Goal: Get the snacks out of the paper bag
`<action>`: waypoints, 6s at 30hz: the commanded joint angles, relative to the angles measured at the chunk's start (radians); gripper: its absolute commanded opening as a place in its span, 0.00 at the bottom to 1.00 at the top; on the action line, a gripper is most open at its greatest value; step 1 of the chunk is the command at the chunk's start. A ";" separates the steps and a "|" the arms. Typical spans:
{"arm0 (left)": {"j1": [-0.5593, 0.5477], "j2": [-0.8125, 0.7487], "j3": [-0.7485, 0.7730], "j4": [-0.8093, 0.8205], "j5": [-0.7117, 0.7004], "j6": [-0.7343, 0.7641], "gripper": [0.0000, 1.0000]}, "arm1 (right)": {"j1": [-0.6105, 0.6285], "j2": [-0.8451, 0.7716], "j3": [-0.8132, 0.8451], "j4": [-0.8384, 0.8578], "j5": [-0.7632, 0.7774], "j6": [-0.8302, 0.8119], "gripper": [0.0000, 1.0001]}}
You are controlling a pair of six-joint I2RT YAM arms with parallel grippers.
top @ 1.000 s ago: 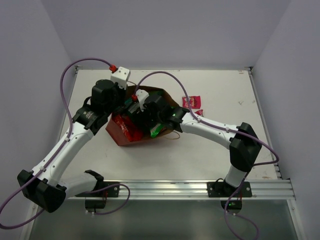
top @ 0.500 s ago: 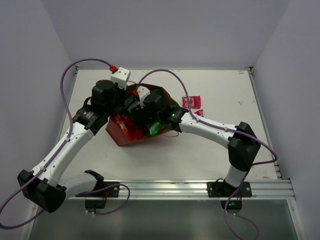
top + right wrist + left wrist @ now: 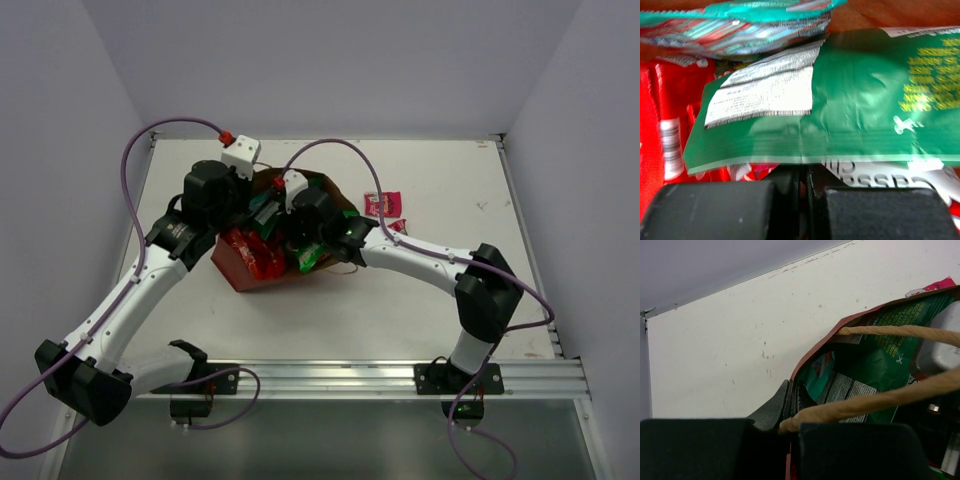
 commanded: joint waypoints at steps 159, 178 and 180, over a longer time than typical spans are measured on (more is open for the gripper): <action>0.002 -0.123 -0.047 0.163 -0.140 -0.023 0.00 | -0.150 -0.469 0.047 0.169 -0.226 0.512 0.00; 0.100 -0.040 0.008 0.230 -0.077 0.067 0.00 | -0.886 -0.307 0.051 0.061 -0.482 0.398 0.00; 0.100 -0.039 0.008 0.226 -0.048 0.077 0.00 | -0.928 -0.165 0.133 0.095 -0.563 0.401 0.00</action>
